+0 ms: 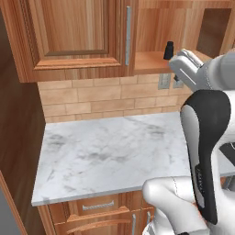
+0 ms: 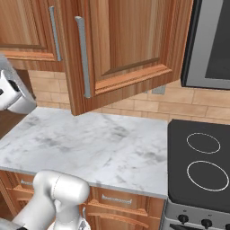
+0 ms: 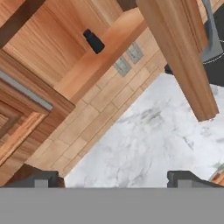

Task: Move the ketchup and shaker from the cabinet to the dining counter.

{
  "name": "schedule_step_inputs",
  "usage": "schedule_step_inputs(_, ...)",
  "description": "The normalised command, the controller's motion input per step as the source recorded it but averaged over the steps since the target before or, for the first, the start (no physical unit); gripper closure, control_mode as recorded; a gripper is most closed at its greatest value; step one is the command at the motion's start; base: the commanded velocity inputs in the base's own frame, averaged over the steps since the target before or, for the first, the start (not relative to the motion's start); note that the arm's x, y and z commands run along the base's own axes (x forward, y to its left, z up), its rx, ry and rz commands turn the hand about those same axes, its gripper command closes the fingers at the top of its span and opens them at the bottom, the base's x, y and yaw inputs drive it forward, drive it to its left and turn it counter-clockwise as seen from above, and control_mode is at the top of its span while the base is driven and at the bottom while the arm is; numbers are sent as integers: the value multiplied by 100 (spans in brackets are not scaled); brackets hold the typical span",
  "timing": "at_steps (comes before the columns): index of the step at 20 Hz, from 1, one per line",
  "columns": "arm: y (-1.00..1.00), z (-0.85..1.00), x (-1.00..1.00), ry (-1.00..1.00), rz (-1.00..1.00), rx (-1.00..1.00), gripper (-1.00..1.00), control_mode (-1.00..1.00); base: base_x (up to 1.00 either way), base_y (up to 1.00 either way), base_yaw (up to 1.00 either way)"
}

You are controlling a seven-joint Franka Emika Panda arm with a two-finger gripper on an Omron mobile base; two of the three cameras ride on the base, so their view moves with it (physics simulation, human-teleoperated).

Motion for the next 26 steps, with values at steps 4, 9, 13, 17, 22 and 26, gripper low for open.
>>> schedule_step_inputs(4, 33, 0, 48, -1, -35, 17, -100, -100, 0, 0, 0)
schedule_step_inputs(9, 8, -9, 50, -14, -37, 19, -100, -100, 0, 0, 0)
schedule_step_inputs(13, -2, -22, 52, -35, -35, 12, -100, -100, 0, 0, 0)
schedule_step_inputs(17, -15, -19, 47, -32, -34, 14, -100, -100, 0, 0, 0)
schedule_step_inputs(22, -12, -12, 47, -26, -36, 16, -100, -100, 0, 0, 0)
schedule_step_inputs(26, -12, -5, 46, -15, -37, 13, -100, -100, 0, 0, 0)
